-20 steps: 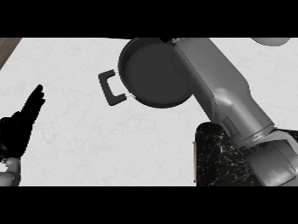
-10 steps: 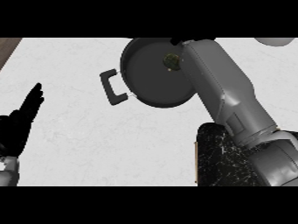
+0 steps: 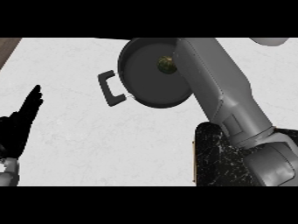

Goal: Pick the squash from the tray and place it in the pot

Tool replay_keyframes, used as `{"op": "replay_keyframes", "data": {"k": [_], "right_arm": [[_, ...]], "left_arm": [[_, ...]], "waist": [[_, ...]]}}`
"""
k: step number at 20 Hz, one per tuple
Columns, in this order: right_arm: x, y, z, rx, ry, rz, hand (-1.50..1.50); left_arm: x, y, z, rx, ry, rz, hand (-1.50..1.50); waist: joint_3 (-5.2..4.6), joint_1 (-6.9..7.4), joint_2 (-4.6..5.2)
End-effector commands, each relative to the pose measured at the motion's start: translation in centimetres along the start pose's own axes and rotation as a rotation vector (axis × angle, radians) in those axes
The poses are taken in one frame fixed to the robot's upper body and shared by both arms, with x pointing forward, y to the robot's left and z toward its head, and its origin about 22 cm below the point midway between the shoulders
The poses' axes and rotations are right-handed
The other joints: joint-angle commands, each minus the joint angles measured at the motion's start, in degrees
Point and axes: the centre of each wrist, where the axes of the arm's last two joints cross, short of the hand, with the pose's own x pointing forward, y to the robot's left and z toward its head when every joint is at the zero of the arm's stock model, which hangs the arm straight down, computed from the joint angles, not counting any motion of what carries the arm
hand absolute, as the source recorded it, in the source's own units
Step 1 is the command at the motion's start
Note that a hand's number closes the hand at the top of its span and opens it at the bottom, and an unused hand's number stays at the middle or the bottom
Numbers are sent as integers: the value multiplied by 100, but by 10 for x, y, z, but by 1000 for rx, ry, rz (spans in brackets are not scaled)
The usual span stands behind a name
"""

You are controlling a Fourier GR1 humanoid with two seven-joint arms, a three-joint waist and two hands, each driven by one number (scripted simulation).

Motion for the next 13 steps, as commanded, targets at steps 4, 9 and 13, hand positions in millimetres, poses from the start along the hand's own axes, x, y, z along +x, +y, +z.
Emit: {"op": "replay_keyframes", "data": {"k": [4, 9, 13], "right_arm": [[-8, 3, 11, -56, 117, -219, -150], [-21, 3, 30, -13, 111, -298, -150], [-14, -4, 57, 38, 79, -344, -150]], "left_arm": [[-7, 3, 8, 5, 28, 1, 0], [-7, 8, 11, 17, 31, 9, 0], [-9, 0, 9, 48, 53, 1, 0]], "waist": [[2, -61, -87], [4, -132, -134], [-1, -372, -216]]}}
